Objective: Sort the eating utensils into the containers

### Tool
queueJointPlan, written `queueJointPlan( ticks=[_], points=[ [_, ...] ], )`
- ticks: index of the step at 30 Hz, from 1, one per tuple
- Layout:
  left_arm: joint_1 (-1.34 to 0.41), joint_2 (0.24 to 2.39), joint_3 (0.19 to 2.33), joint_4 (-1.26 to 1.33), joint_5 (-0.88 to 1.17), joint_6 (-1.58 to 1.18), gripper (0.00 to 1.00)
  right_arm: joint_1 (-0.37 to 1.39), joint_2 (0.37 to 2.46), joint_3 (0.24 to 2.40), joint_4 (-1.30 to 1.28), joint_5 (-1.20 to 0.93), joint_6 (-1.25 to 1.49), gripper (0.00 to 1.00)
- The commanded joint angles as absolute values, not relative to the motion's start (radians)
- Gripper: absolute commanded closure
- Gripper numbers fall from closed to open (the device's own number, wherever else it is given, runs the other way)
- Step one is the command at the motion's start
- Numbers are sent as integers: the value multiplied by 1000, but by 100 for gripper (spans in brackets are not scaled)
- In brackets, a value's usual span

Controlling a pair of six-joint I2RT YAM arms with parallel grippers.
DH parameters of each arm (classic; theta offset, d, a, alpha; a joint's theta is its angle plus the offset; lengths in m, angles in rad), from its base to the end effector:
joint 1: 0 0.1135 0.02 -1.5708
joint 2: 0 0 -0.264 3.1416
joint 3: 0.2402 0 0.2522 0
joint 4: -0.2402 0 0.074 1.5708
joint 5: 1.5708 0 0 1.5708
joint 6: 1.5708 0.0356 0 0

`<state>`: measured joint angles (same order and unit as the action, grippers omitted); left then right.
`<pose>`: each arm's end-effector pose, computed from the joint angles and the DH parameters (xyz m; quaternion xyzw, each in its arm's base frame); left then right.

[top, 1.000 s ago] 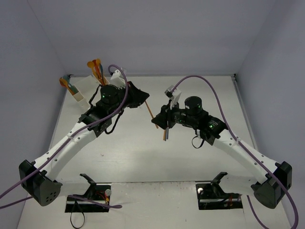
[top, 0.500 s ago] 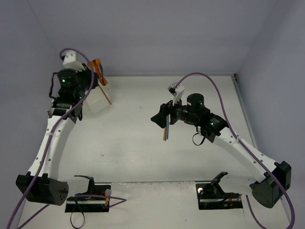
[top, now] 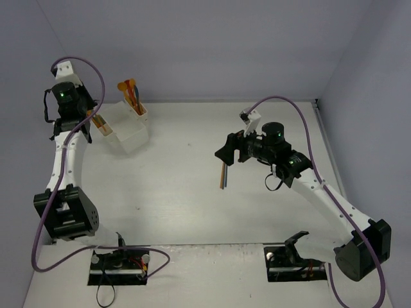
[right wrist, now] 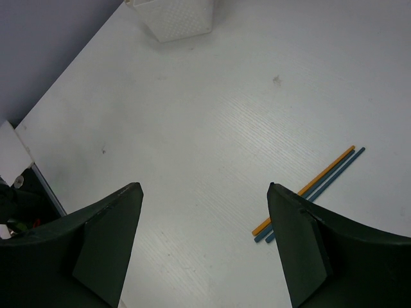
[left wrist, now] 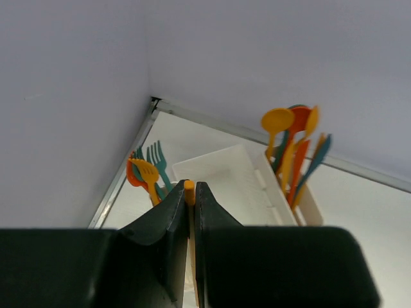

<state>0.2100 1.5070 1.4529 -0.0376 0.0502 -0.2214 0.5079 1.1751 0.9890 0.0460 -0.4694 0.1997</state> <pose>0.3526 0.0733 0.4136 -0.1415 0.7250 -0.0224 0.6736 0.2323 0.1477 0.3560 -0.2634 0.7021 0.3857 0.5376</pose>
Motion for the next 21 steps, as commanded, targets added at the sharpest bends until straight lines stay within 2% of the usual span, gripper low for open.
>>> queueJointPlan(
  ticks=[1, 17, 19, 21],
  points=[
    [230, 1548, 1460, 162, 32, -176, 100, 497, 1158, 993, 84, -493, 191, 25],
    [230, 1635, 1266, 485, 9, -190, 100, 488, 1177, 983, 63, -492, 205, 25],
    [232, 1640, 1246, 501, 16, -202, 97, 488, 1178, 980, 63, -492, 206, 26],
    [229, 1645, 1216, 514, 25, -216, 88, 489, 1183, 979, 61, -489, 209, 26]
  ],
)
